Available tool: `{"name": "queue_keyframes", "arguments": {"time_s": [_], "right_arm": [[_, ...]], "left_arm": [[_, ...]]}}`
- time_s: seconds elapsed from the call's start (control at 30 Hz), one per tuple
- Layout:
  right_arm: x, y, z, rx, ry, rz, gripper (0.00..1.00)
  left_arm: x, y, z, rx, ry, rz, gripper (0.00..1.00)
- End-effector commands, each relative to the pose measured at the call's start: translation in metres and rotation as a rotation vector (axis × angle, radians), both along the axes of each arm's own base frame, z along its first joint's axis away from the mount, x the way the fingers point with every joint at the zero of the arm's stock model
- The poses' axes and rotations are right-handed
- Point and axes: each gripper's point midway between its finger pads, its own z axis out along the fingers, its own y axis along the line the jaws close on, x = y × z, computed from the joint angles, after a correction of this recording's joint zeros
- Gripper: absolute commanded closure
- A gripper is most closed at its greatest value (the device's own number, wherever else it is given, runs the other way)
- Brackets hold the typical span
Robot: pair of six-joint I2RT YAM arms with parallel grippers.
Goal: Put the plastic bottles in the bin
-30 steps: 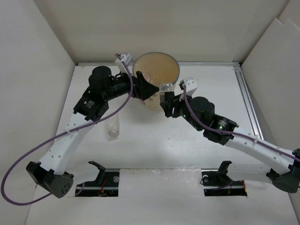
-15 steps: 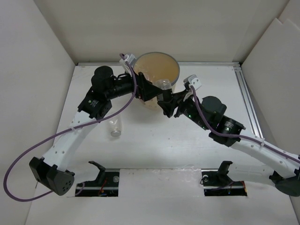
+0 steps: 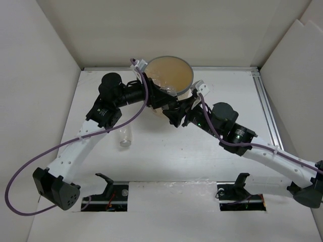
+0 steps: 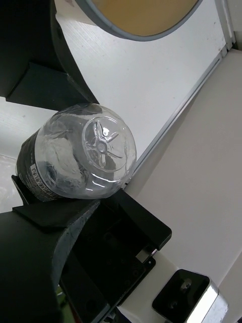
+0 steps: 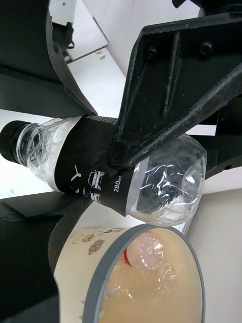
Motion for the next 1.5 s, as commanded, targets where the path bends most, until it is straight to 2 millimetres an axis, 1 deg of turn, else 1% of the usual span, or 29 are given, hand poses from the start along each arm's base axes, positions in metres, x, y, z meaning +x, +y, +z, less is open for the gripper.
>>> {"name": "queue_keyframes", "arguments": {"time_s": [0.0,0.1,0.17,0.2,0.23,0.3,0.33,0.4,0.43,0.47,0.5,0.57,0.63,0.67,0.73,0.9,0.97,1.03,1.07,1.1,1.13,1.17,1.2,1.23,1.27,1.3,1.33,1.37,1.47], "right_arm": [[-0.011,0.009,0.042,0.113,-0.094,0.071,0.60],[-0.006,0.009,0.038,0.100,-0.093,0.046,0.51],[0.000,0.006,0.033,0.088,-0.091,0.007,0.23],[0.005,0.004,0.025,0.077,-0.080,-0.018,0.07],[0.015,-0.004,0.020,0.069,-0.070,-0.081,0.00],[0.030,-0.017,0.001,0.042,-0.049,-0.159,0.00],[0.037,-0.023,-0.008,0.027,-0.028,-0.192,0.00],[0.047,-0.040,-0.028,0.002,0.001,-0.245,0.00],[0.045,-0.045,-0.028,0.014,0.005,-0.246,0.00],[0.045,-0.048,-0.032,0.017,0.014,-0.246,0.00],[0.046,-0.053,-0.040,0.002,0.024,-0.256,0.00],[0.040,-0.060,-0.038,0.008,0.020,-0.256,0.00],[0.038,-0.062,-0.042,-0.002,0.027,-0.257,0.00],[0.036,-0.064,-0.043,-0.001,0.026,-0.257,0.00],[0.035,-0.058,-0.048,-0.012,0.032,-0.225,0.00],[0.041,-0.014,-0.106,-0.088,0.166,-0.146,0.00],[0.033,0.014,-0.121,-0.096,0.192,-0.095,0.00],[0.030,0.046,-0.141,-0.107,0.229,-0.052,0.00],[0.022,0.060,-0.146,-0.113,0.237,-0.043,0.00],[0.021,0.073,-0.139,-0.092,0.237,-0.038,0.00],[0.022,0.086,-0.153,-0.090,0.271,-0.043,0.00],[0.022,0.096,-0.155,-0.079,0.282,-0.035,0.00],[0.026,0.108,-0.145,-0.054,0.283,-0.023,0.00],[0.025,0.120,-0.146,-0.045,0.298,-0.014,0.00],[0.030,0.131,-0.169,-0.083,0.343,-0.023,0.00],[0.035,0.138,-0.175,-0.099,0.364,-0.037,0.00],[0.038,0.157,-0.153,-0.068,0.360,-0.024,0.00],[0.043,0.164,-0.184,-0.141,0.410,-0.048,0.00],[0.051,0.193,-0.173,-0.119,0.439,-0.045,0.00]], "left_arm": [[0.004,0.002,0.011,-0.023,-0.036,0.027,0.79],[0.009,0.003,0.032,-0.055,-0.069,0.056,0.93],[0.021,-0.001,0.037,-0.068,-0.054,0.079,0.95],[0.025,0.000,0.055,-0.088,-0.083,0.095,0.97],[0.037,0.001,0.060,-0.092,-0.080,0.152,0.97],[0.070,0.001,0.056,-0.058,-0.056,0.238,0.98],[0.080,0.006,0.079,-0.077,-0.095,0.281,0.98],[0.127,0.011,0.069,-0.032,-0.085,0.394,0.98],[0.134,0.011,0.086,-0.030,-0.120,0.412,0.98],[0.152,0.015,0.086,-0.009,-0.122,0.478,0.98],[0.178,0.007,0.062,0.047,-0.090,0.500,0.97],[0.196,0.007,0.060,0.103,-0.126,0.531,0.82],[0.226,0.007,0.030,0.158,-0.094,0.605,0.53],[0.233,0.007,0.026,0.158,-0.094,0.621,0.01],[0.246,0.003,0.002,0.197,-0.069,0.628,0.00],[0.237,-0.001,0.001,0.186,-0.058,0.586,0.00],[0.216,0.007,0.029,0.124,-0.092,0.584,0.00],[0.203,0.016,0.040,0.099,-0.105,0.604,0.00],[0.189,0.035,0.070,0.059,-0.144,0.671,0.00],[0.183,0.048,0.083,0.041,-0.159,0.721,0.00],[0.178,0.062,0.085,0.042,-0.134,0.784,0.00],[0.177,0.093,0.096,0.036,-0.130,0.939,0.00],[0.159,0.117,0.117,-0.005,-0.136,1.019,0.00],[0.152,0.139,0.118,0.001,-0.111,1.103,0.00],[0.147,0.152,0.111,0.000,-0.079,1.162,0.00],[0.130,0.181,0.121,-0.034,-0.079,1.252,0.00],[0.125,0.202,0.120,-0.040,-0.064,1.305,0.00],[0.120,0.212,0.103,-0.002,-0.027,1.332,0.00],[0.096,0.243,0.090,0.018,0.028,1.422,0.00]]}}
